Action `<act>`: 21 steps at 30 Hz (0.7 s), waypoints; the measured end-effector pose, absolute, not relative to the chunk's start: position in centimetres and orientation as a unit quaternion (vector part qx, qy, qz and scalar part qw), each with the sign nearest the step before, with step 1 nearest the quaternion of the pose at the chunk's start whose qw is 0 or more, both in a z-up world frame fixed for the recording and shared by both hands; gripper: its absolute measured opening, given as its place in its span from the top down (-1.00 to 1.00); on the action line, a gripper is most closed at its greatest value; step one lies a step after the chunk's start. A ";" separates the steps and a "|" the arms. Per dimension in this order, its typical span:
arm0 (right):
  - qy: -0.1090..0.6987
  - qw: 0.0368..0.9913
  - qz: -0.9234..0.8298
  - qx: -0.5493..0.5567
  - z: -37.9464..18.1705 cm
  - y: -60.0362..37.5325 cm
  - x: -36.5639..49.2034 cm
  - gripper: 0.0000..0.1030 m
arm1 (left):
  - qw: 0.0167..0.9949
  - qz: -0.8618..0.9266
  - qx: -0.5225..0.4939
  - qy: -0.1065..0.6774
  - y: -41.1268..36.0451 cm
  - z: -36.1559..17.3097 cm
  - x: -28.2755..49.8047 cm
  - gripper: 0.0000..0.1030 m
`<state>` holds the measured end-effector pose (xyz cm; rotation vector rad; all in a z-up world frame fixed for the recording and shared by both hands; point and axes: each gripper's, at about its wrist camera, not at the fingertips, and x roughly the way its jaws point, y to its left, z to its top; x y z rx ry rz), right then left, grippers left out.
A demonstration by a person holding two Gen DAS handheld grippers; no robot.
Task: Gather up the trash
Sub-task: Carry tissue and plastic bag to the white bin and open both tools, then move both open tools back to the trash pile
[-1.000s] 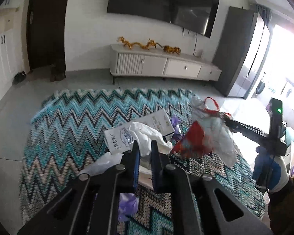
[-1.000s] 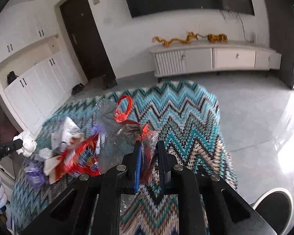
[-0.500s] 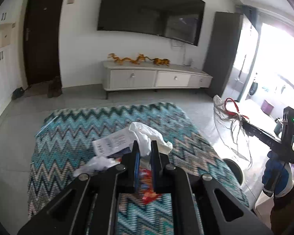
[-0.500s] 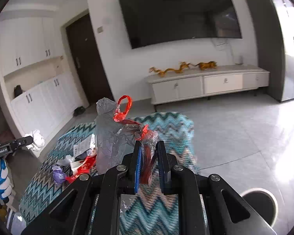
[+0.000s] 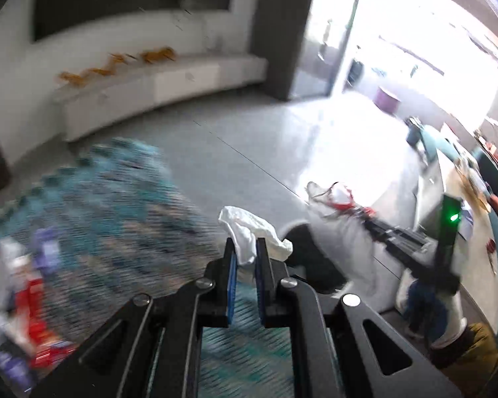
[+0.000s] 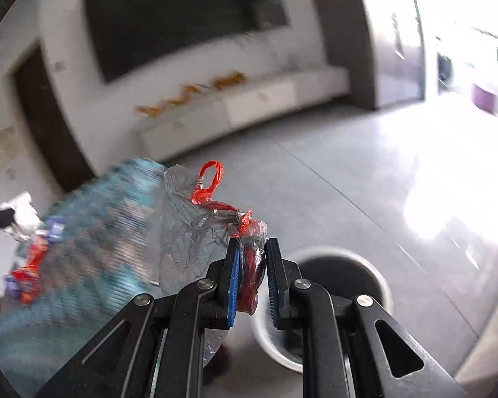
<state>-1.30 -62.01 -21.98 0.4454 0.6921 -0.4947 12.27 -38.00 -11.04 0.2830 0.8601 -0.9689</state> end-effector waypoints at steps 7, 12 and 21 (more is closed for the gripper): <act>0.386 0.841 -0.287 0.247 -28.7 -67.0 -2.7 0.66 | 0.737 -0.480 0.150 0.453 -50.2 -16.6 10.4 0.79; 0.404 0.826 -0.297 0.259 -31.6 -69.1 -2.6 0.62 | 0.705 -0.483 0.151 0.497 -55.4 -20.5 10.3 0.79; 0.421 0.804 -0.319 0.273 -34.2 -70.2 -3.0 0.29 | 0.683 -0.478 0.132 0.537 -57.3 -24.1 11.3 0.10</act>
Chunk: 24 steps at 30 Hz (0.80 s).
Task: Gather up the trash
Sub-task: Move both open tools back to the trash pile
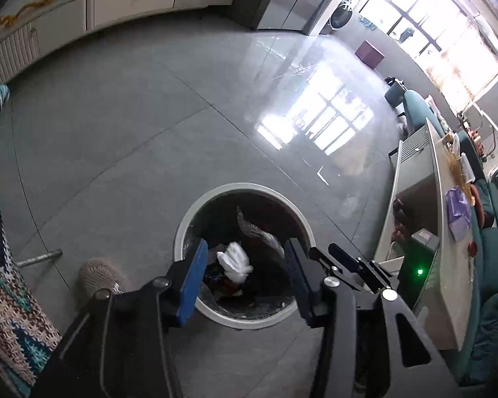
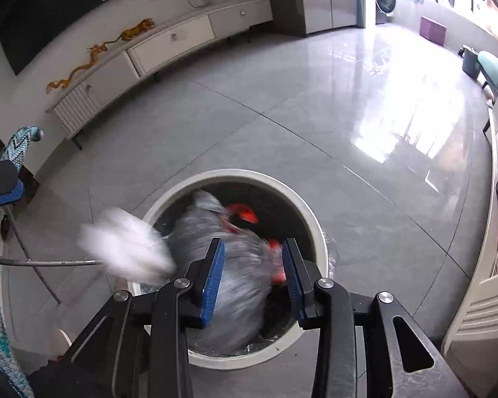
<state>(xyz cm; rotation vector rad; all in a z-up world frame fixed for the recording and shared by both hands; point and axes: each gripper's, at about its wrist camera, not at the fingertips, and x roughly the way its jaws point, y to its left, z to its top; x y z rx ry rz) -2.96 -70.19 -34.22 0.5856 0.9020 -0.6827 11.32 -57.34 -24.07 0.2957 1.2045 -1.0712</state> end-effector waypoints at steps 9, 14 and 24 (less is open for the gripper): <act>0.377 0.825 -0.318 0.278 -29.8 -68.1 -4.2 0.16 | 0.725 -0.469 0.133 0.487 -51.5 -20.5 11.2 0.10; 0.348 0.849 -0.309 0.250 -25.2 -64.9 -4.3 0.16 | 0.761 -0.450 0.112 0.454 -46.2 -17.1 11.6 0.10; 0.278 0.909 -0.255 0.178 -13.7 -56.1 -2.9 0.03 | 0.831 -0.398 0.060 0.384 -33.3 -10.8 12.0 -0.02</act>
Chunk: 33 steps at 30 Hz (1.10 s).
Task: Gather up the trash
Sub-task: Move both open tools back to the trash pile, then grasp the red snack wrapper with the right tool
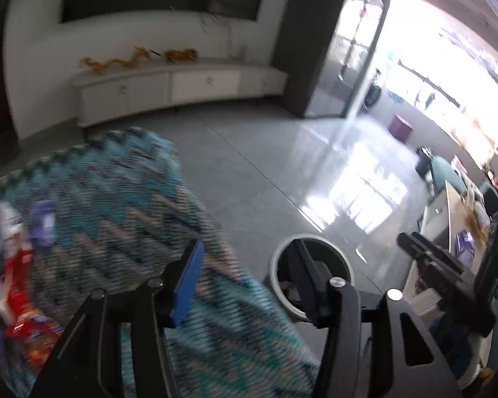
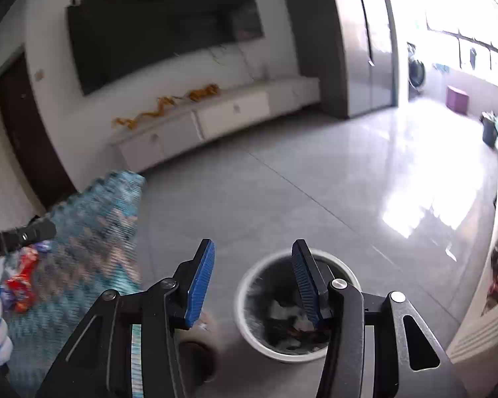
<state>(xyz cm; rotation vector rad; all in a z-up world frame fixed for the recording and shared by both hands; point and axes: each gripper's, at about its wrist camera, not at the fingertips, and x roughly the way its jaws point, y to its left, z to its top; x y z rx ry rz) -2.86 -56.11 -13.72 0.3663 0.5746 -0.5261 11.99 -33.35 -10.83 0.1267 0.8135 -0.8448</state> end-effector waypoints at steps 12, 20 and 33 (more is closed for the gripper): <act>0.247 0.950 -0.156 0.114 -6.8 -45.7 0.5 -0.08 | 0.891 -0.300 -0.017 0.341 -14.5 -8.2 12.4 -0.21; 0.264 0.954 -0.105 0.097 -6.5 -41.3 2.7 -0.19 | 0.911 -0.221 -0.065 0.341 -4.5 -10.6 13.4 -0.22; 0.349 0.933 0.033 0.083 -12.2 -33.1 10.5 -0.24 | 0.896 -0.147 -0.068 0.414 -1.9 -16.9 18.2 -0.23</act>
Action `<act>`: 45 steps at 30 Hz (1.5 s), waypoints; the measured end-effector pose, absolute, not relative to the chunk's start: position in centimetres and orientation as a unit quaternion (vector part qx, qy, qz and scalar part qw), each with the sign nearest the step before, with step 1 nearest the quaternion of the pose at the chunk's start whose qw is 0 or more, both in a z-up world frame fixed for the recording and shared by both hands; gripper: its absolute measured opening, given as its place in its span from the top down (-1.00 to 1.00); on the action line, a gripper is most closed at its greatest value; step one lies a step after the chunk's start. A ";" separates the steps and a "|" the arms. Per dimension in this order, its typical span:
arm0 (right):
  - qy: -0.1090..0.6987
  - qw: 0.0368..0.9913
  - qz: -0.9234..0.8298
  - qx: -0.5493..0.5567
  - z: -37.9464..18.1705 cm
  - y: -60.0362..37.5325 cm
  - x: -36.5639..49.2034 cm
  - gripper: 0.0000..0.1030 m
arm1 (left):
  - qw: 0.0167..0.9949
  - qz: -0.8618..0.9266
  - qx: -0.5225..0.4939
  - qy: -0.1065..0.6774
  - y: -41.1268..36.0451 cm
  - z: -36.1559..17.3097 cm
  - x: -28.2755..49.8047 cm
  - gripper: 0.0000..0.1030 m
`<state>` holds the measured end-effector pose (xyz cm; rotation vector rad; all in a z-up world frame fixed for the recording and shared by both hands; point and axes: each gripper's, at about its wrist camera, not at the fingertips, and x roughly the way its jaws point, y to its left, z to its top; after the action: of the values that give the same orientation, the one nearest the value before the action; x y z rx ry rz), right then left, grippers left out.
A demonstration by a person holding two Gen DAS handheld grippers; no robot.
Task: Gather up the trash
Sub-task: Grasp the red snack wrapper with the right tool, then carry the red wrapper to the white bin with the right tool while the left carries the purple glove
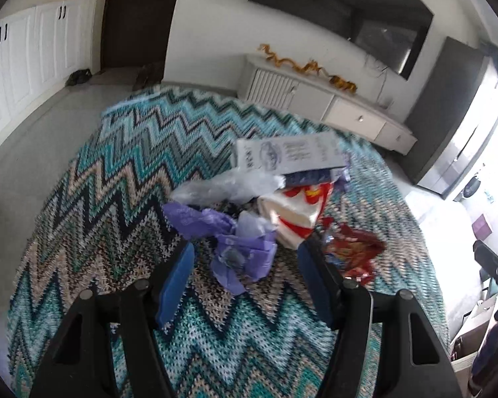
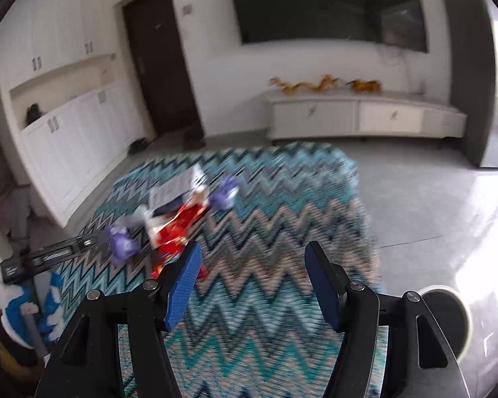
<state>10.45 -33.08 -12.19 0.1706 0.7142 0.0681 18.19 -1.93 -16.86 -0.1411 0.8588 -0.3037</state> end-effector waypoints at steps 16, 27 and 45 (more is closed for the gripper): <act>0.416 0.892 0.151 0.094 -19.5 -26.3 20.2 -0.34 | 0.891 -0.157 -0.105 0.414 -1.2 -20.0 20.2 0.11; 0.438 0.876 0.177 0.097 -22.5 -25.1 22.4 0.24 | 0.893 -0.174 -0.083 0.408 -2.2 -19.7 19.5 0.34; 0.381 0.901 0.186 0.095 -17.5 -27.3 14.5 0.69 | 0.904 -0.182 -0.059 0.382 -1.7 -15.4 13.6 0.36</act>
<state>14.47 -27.32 -17.50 0.1970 0.7887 0.3843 13.56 -1.74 -15.38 -0.1210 0.7886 -0.3771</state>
